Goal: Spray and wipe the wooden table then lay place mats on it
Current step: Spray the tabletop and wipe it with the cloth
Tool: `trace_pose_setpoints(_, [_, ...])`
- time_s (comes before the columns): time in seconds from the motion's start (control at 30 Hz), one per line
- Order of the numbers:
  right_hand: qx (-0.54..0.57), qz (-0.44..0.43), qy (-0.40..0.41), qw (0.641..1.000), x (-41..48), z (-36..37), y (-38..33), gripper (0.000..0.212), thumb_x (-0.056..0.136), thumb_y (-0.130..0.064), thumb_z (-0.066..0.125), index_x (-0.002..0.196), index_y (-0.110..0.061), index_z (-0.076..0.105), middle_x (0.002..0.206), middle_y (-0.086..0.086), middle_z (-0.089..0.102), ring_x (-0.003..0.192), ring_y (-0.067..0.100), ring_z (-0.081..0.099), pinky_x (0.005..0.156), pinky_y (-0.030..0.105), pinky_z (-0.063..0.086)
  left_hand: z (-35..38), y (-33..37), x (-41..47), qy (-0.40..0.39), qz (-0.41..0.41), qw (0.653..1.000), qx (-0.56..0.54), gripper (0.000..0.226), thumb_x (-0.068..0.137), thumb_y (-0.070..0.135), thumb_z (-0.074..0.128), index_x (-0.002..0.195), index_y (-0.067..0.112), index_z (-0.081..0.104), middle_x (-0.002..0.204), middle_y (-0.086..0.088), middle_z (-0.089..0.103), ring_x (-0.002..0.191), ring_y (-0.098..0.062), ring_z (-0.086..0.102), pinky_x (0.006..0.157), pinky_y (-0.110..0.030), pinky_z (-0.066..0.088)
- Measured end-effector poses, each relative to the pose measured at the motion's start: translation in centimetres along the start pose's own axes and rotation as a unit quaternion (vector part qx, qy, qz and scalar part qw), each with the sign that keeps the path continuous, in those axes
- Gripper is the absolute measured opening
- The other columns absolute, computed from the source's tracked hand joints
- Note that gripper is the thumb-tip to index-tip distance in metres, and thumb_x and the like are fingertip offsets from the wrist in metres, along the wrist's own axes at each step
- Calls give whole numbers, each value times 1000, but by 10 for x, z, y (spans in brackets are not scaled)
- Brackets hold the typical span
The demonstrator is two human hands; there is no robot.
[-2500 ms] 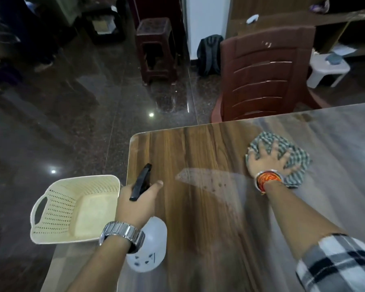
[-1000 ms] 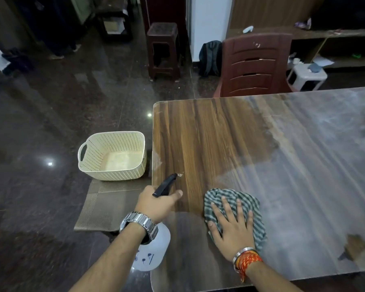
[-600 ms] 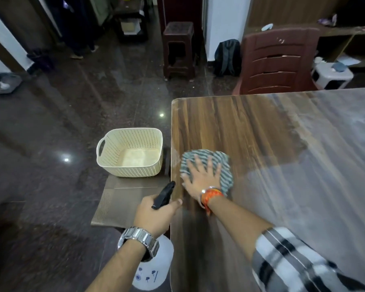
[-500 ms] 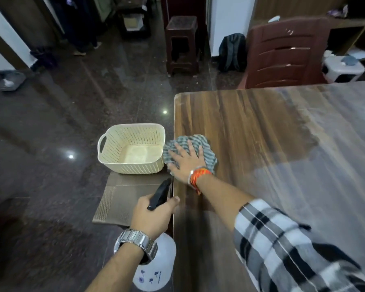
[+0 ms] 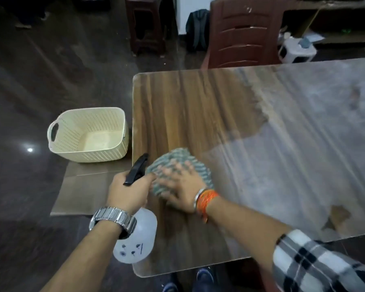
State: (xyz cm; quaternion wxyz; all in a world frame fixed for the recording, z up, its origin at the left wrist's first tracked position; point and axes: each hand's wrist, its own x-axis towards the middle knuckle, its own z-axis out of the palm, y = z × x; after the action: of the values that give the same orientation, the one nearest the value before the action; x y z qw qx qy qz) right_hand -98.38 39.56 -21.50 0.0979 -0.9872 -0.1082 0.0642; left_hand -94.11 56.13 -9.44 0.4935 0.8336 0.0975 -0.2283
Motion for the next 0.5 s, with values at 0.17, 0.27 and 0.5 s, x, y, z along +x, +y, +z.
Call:
trace_pose_setpoints(0.17, [24,473,40,880,-72,-20,216,69,83,-71,11,147,-47,22,160,-10,9,147,30,5,115,61,0,24,6,-5,-17,13,1000,18,33,75,39,75,66,8,69,78,-21,75,39,-22,54,57,-30,48])
trace_pose_setpoints(0.27, [82,611,49,786,-108,-28,227,60,90,-64,21,148,-46,17,161,-11,4,147,32,-4,112,62,-5,34,6,-10,-11,8,1000,19,31,80,32,76,70,4,71,77,-17,75,38,-19,52,53,-29,47])
trace_pose_setpoints(0.5, [-36,109,0,993,-45,0,-25,64,79,-61,43,138,-35,41,144,2,47,139,34,29,112,62,17,60,21,-27,-6,9,1000,24,32,76,30,79,74,-1,71,75,-20,75,42,-23,52,54,-32,47])
